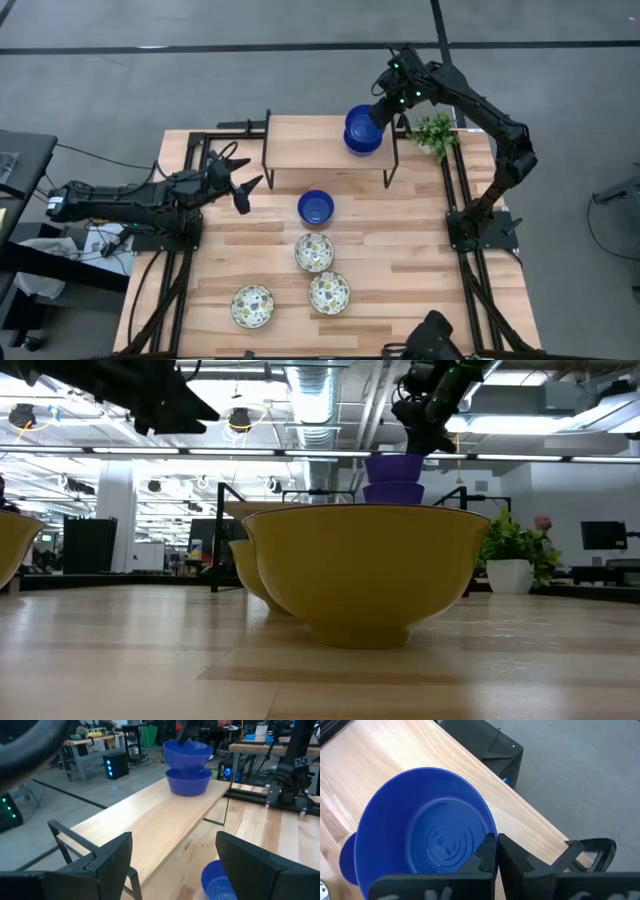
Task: Pick & Place Mini bowls
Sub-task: Stack the left blue bowl on the blue bowl on the shelf
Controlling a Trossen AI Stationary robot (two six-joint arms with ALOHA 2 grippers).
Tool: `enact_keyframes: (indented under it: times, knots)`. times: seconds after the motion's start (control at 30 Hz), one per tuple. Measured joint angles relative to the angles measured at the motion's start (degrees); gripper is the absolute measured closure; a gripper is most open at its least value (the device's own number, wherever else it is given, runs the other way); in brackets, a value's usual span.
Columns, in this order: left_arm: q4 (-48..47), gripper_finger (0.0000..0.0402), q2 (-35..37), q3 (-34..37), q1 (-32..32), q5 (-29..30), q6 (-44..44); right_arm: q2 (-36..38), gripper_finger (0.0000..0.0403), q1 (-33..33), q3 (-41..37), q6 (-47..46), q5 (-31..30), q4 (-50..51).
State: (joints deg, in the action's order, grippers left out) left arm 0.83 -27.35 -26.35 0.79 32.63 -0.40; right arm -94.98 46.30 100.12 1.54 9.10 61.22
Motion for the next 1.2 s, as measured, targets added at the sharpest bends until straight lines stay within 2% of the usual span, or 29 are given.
enact_keyframes:
  times: [0.4, 1.2]
  knots:
    - [0.1, 0.0116, 0.0, 0.0, 3.8, -5.7, -0.5, 0.0, 0.0403, -0.6, -1.8, -0.1, 0.2, -0.2]
    - [0.3, 0.0116, 0.0, -0.1, 3.8, -6.3, -0.5, -1.8, 0.0403, -1.8, -2.1, -1.3, 1.5, -1.2]
